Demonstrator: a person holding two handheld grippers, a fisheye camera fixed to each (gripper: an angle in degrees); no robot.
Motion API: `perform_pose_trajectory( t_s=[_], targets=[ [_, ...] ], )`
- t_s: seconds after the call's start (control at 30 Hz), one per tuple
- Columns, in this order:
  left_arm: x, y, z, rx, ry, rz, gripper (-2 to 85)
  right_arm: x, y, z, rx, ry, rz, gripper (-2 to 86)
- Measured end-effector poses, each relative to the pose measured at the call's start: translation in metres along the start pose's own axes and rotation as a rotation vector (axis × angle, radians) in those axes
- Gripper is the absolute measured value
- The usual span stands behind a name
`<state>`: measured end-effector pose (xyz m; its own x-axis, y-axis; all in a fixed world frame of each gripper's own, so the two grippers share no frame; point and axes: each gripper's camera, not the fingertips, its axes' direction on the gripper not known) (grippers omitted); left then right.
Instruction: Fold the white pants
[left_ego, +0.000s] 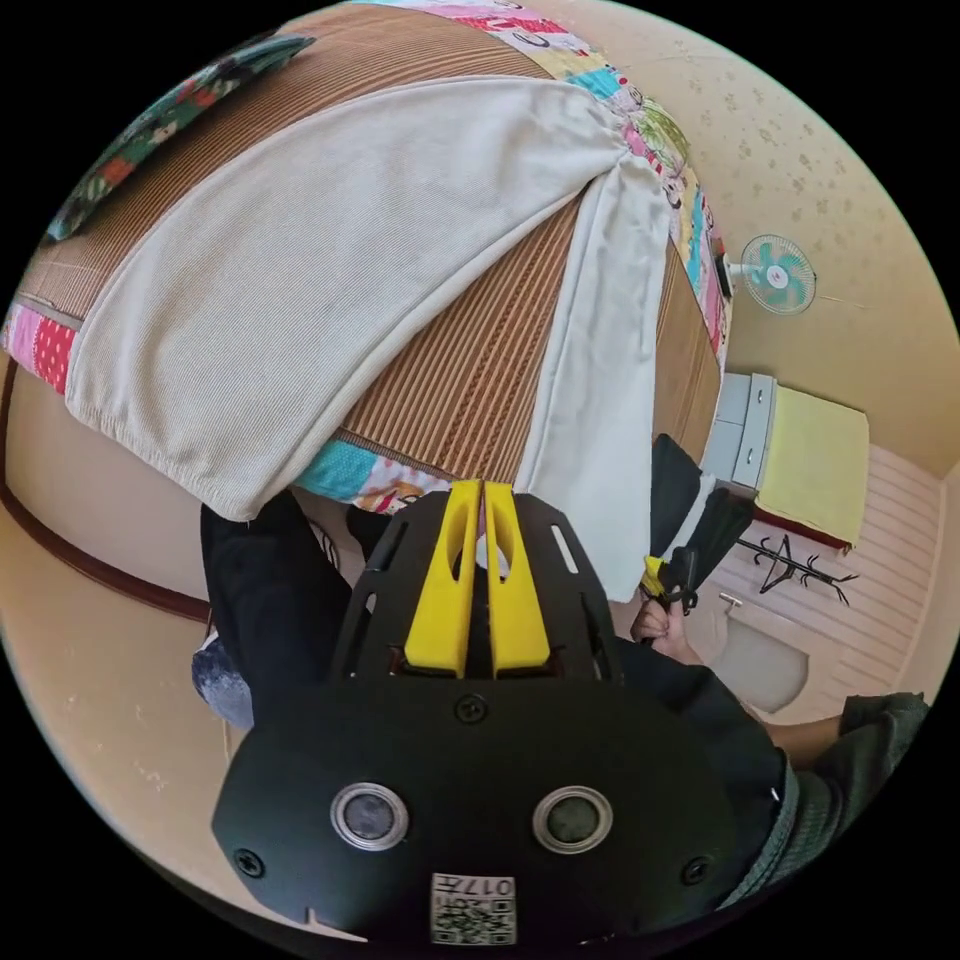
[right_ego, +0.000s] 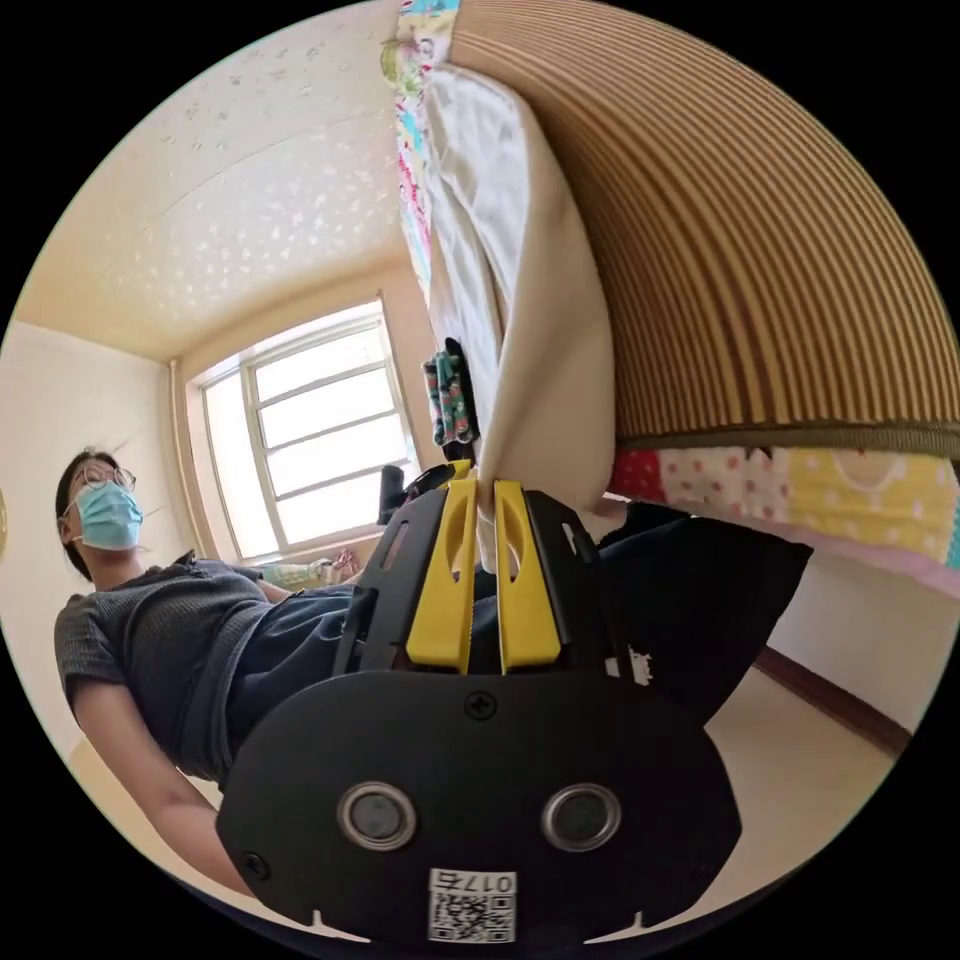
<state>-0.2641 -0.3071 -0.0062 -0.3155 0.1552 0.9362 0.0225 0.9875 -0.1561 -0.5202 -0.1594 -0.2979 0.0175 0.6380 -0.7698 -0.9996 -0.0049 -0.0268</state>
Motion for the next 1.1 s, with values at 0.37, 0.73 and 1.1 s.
perform_pose_trajectory(
  t_s=[0.37,0.73,1.1],
  targets=[
    [0.137,-0.049,0.019,-0.196,0.100,0.435,15.1,-0.062,-0.025,0.102,-0.234,-0.010,-0.238,2.5],
    [0.135,-0.054,0.035,-0.347,0.041,0.586,4.4,-0.072,-0.034,0.167,-0.537,0.122,-0.272,3.4],
    [0.097,-0.060,-0.012,-0.284,0.260,0.526,3.9,-0.098,-0.238,0.079,-0.012,0.594,-0.182,10.0]
  ],
)
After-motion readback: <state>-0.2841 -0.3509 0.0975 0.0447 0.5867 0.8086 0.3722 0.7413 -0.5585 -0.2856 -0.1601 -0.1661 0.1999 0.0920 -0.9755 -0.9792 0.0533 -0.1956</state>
